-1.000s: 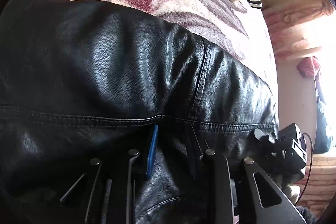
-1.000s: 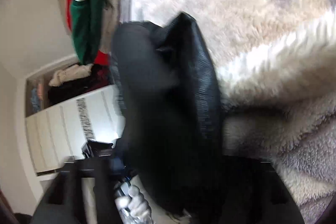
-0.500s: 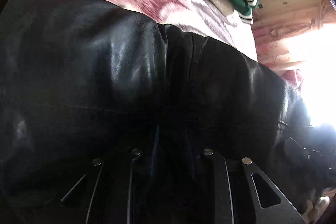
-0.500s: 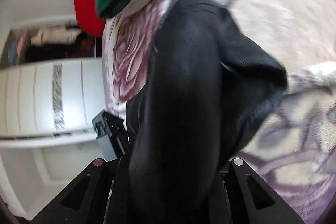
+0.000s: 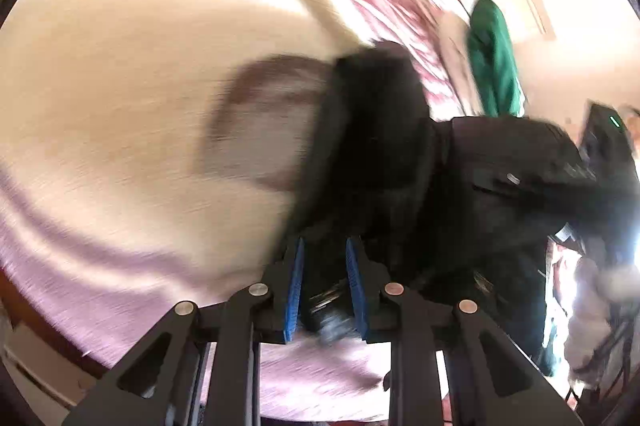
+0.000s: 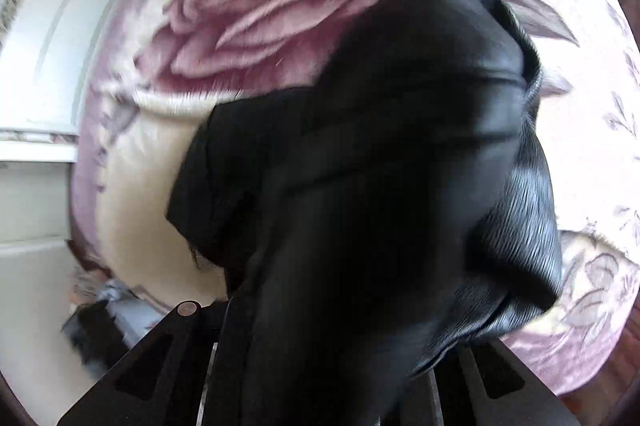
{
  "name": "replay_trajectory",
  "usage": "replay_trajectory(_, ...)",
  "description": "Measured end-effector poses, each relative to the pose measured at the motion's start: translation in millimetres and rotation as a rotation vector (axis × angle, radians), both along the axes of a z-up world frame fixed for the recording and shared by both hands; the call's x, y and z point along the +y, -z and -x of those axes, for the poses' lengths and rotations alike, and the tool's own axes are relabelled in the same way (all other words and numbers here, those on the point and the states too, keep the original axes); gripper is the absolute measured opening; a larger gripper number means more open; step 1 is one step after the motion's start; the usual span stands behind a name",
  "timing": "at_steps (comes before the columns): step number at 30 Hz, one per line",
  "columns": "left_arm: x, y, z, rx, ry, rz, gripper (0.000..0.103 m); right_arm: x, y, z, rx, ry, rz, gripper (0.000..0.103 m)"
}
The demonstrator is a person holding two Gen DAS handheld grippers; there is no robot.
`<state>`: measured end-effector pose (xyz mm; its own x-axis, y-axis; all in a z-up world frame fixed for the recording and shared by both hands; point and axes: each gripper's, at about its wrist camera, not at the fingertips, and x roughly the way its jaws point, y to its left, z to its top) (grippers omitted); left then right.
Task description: Fold large clothes
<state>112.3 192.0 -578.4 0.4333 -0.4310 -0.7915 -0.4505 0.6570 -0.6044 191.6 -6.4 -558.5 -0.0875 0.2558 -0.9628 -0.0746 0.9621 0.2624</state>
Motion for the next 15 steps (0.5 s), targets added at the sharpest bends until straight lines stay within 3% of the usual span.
replay_trajectory(3,25,11,37,0.038,-0.075,0.006,0.020,67,30,13,0.040,-0.069,0.087,0.017)
replay_trajectory(5,28,15,51,0.052,-0.109,0.013,0.020,105,61,10,0.082,-0.068,0.133,0.028)
replay_trajectory(6,33,14,61,0.048,-0.120,0.016,0.020,119,71,9,0.098,-0.090,0.155,0.039)
replay_trajectory(9,30,7,71,0.016,-0.128,0.036,0.020,144,74,3,0.126,-0.157,0.225,0.044)
replay_trajectory(12,24,-2,77,-0.009,-0.137,0.073,0.020,123,56,-3,0.167,-0.189,0.100,0.046)
replay_trajectory(14,15,-5,74,-0.038,-0.151,0.115,0.020,98,41,-10,0.198,-0.169,-0.022,0.057)
replay_trajectory(15,10,-9,73,-0.053,-0.159,0.133,0.022,88,37,-12,0.225,-0.148,-0.084,0.074)
